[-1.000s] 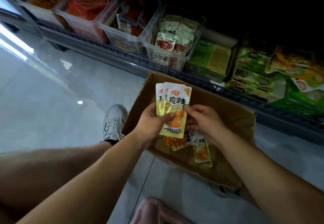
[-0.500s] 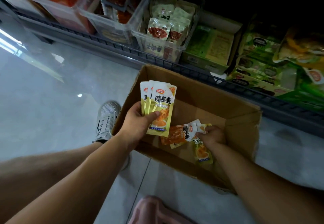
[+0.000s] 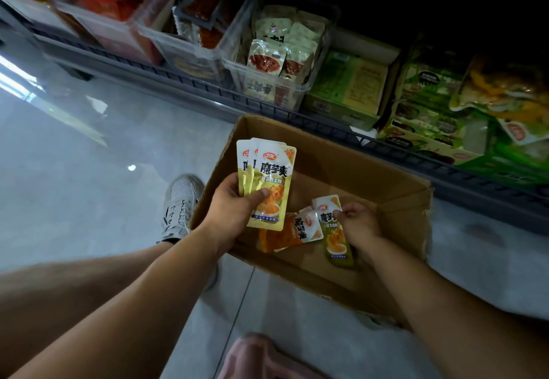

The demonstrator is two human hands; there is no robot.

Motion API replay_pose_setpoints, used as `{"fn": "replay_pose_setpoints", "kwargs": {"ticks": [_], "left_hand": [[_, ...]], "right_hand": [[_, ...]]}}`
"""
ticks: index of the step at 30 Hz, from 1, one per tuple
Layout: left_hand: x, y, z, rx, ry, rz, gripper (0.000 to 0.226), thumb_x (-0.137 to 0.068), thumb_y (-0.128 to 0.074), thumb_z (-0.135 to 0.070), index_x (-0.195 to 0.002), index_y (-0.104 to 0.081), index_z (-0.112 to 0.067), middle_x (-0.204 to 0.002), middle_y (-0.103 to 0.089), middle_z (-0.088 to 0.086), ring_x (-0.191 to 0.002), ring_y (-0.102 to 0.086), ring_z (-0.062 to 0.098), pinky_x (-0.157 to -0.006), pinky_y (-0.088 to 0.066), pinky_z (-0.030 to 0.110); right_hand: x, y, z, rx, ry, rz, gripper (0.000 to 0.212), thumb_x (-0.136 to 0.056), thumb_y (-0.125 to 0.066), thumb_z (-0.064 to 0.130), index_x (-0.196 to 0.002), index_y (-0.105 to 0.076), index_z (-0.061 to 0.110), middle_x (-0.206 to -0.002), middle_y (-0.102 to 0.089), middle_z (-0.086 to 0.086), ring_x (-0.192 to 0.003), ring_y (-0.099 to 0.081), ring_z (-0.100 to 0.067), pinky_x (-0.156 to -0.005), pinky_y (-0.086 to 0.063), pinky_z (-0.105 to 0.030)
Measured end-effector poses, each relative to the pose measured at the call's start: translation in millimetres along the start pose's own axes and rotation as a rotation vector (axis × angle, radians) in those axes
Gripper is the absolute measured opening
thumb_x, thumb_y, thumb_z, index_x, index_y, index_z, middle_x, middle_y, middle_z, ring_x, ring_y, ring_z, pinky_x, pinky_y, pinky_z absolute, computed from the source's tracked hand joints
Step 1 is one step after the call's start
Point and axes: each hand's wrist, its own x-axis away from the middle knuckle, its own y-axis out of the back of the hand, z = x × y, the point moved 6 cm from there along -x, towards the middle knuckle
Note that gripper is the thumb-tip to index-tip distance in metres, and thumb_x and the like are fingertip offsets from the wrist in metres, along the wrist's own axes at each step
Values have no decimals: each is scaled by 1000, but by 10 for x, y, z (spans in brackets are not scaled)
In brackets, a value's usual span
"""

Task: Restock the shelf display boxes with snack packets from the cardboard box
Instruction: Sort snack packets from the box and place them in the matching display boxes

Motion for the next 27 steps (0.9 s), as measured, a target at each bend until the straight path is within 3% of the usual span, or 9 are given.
{"fn": "replay_pose_setpoints", "kwargs": {"ticks": [6,11,15,17,21,25,27], "left_hand": [[92,-63,-68,45,11,22,35,-94,-71,-10,-127,-59,-19,-109,-77,1,-87,-78,14,-62,-60,25],[228,-191,-89,136,19,99,37,-93,-71,-6,-128,-59,-11,-109,-78,7,-93,-78,23,-70,-64,34],[294,-248,-123,161,-1,208,37,-94,-69,-6,-130,-60,-8,-118,-76,12,-105,-75,30,-89,-61,48],[316,-251,-135,159,-7,248,38,-94,-69,-6,-130,-60,-8,-119,-75,13,-107,-74,31,-91,-60,48],[305,-239,-119,139,-12,250,40,-92,-70,-2,-130,-59,-7,-117,-76,13,-105,-75,31,-87,-62,43],[223,-120,-117,98,-33,131,37,-92,-71,-2,-127,-60,-9,-111,-78,7,-99,-77,23,-81,-63,38],[182,-45,-124,80,-38,73,35,-92,-71,-3,-124,-61,-12,-110,-78,4,-95,-77,19,-73,-63,30]], "right_hand": [[362,323,737,-153,210,-3,3,-98,-62,21,-97,-64,19,-94,-74,-4,-82,-72,-25,-72,-58,-39],[715,186,1122,-449,204,214,6,-93,-68,11,-97,-64,10,-85,-76,-5,-75,-72,-20,-75,-60,-42],[872,60,1200,-450,211,254,14,-92,-69,8,-102,-60,5,-97,-74,-13,-82,-74,-23,-74,-62,-43],[888,22,1213,-408,229,233,13,-91,-70,9,-99,-59,6,-102,-73,-16,-87,-75,-28,-73,-62,-44],[853,-77,1251,-288,288,195,15,-90,-74,17,-95,-62,9,-98,-75,-12,-87,-75,-27,-75,-62,-44],[652,-104,1175,-279,245,225,17,-97,-64,28,-97,-67,12,-88,-73,-8,-74,-70,-20,-73,-60,-37],[440,-44,983,-110,217,181,10,-99,-60,24,-101,-67,17,-95,-72,-6,-82,-69,-19,-81,-60,-37]]}}
